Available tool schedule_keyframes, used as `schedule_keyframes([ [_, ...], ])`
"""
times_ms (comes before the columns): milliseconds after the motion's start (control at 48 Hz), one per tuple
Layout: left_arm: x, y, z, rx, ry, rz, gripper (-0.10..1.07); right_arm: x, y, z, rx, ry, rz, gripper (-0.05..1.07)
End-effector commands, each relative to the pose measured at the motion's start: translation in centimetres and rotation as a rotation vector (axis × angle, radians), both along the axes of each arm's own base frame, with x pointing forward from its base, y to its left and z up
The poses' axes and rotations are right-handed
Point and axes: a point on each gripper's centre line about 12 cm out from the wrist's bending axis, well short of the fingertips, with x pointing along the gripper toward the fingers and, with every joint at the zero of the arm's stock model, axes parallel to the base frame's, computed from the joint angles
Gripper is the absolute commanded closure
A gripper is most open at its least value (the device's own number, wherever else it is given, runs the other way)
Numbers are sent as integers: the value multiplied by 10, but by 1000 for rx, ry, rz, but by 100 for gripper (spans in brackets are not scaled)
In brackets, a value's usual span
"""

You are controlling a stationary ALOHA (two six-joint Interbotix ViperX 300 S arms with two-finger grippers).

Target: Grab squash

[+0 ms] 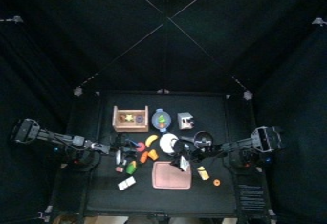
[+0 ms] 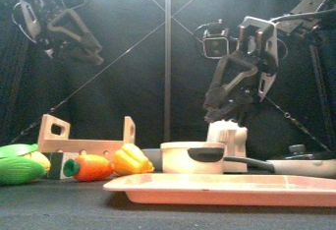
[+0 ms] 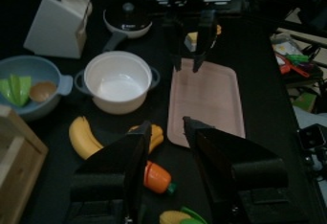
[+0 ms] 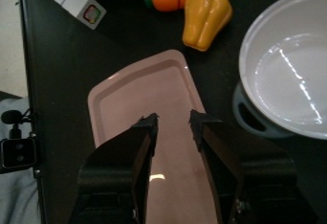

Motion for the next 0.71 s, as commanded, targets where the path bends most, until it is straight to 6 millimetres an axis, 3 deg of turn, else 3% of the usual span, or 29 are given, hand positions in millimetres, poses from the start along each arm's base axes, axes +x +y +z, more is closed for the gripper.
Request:
schedule_keyframes([
  [0,20,-3,3,62,6,-30,22,-2,-1,20,3,-57,-11,28],
  [208,55,-12,-26,131,111,-99,22,-10,-1,29,20,-78,-33,28],
  [688,66,-9,-34,-96,152,40,21,-26,0,11,48,-12,-82,28],
])
